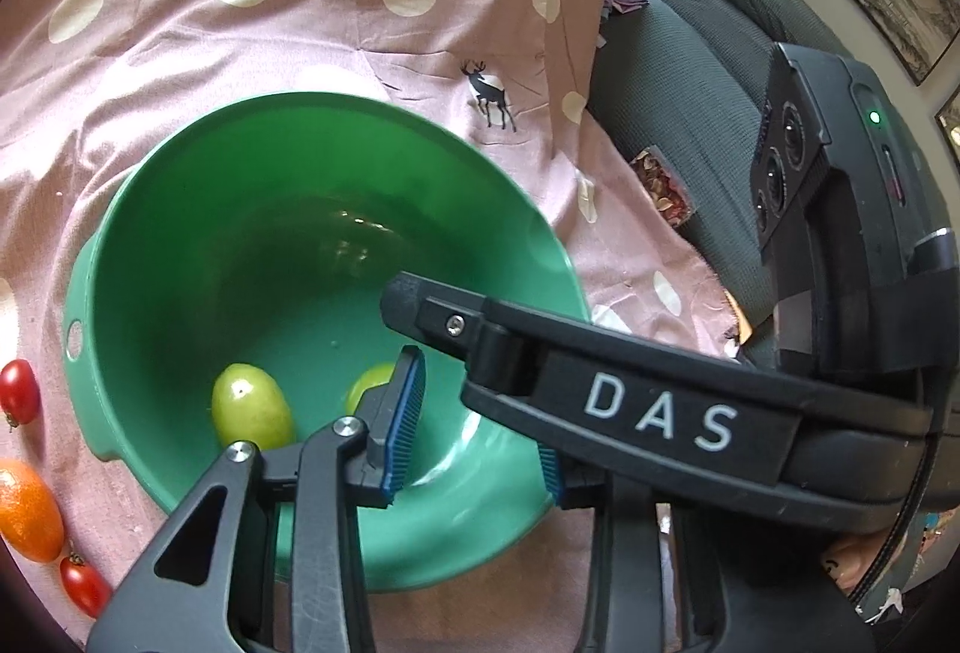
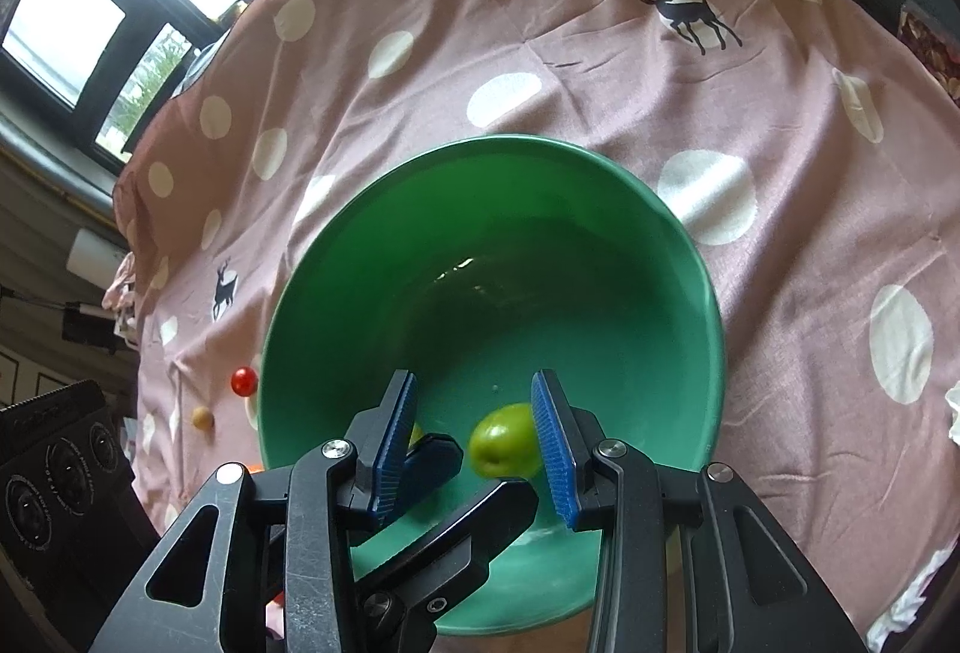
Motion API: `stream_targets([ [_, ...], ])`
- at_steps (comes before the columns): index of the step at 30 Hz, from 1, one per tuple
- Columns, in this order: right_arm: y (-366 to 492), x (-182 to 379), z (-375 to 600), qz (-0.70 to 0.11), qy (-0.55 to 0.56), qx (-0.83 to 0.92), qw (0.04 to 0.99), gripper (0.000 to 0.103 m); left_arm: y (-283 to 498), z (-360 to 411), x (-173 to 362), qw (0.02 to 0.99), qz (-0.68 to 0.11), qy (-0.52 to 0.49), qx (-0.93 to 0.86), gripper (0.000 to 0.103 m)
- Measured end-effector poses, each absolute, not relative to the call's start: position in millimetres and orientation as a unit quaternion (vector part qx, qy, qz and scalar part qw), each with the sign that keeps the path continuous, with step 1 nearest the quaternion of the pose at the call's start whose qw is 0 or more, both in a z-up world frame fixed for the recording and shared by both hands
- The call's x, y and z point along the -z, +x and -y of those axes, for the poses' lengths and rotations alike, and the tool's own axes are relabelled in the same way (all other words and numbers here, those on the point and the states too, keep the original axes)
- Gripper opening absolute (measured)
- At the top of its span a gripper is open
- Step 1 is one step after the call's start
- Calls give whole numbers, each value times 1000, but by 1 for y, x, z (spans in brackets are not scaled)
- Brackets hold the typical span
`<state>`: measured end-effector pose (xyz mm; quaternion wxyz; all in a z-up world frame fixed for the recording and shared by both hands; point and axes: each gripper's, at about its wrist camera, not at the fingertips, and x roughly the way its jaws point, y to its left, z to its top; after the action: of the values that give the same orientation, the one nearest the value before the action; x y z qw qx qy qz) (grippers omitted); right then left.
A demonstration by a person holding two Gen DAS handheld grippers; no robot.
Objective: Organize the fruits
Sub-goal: 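Lower the fruit into the basin and open the right tool, then move the right tool back to the mandarin beside the large orange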
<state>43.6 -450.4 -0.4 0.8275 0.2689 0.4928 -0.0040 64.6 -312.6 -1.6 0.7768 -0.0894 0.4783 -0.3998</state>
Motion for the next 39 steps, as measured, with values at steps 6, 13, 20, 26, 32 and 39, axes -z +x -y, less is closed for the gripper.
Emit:
stream_targets([
  [6,42,2,451,-500,254,40,827,40,59,299,-7,789,-467,-96,389,42],
  [13,37,-16,444,-472,244,36,846,49,41,262,-34,827,-426,-73,361,57],
  [20,29,-42,424,-438,224,29,870,59,25,195,-63,860,-385,-106,318,77],
  [26,20,-63,397,-405,215,-2,889,69,12,132,-80,893,-362,-108,242,87],
  [32,17,-78,353,-384,214,-97,893,73,6,66,-72,908,-365,-116,172,92],
  [39,43,-46,284,-452,178,-163,859,73,12,12,-34,904,-389,-140,106,94],
])
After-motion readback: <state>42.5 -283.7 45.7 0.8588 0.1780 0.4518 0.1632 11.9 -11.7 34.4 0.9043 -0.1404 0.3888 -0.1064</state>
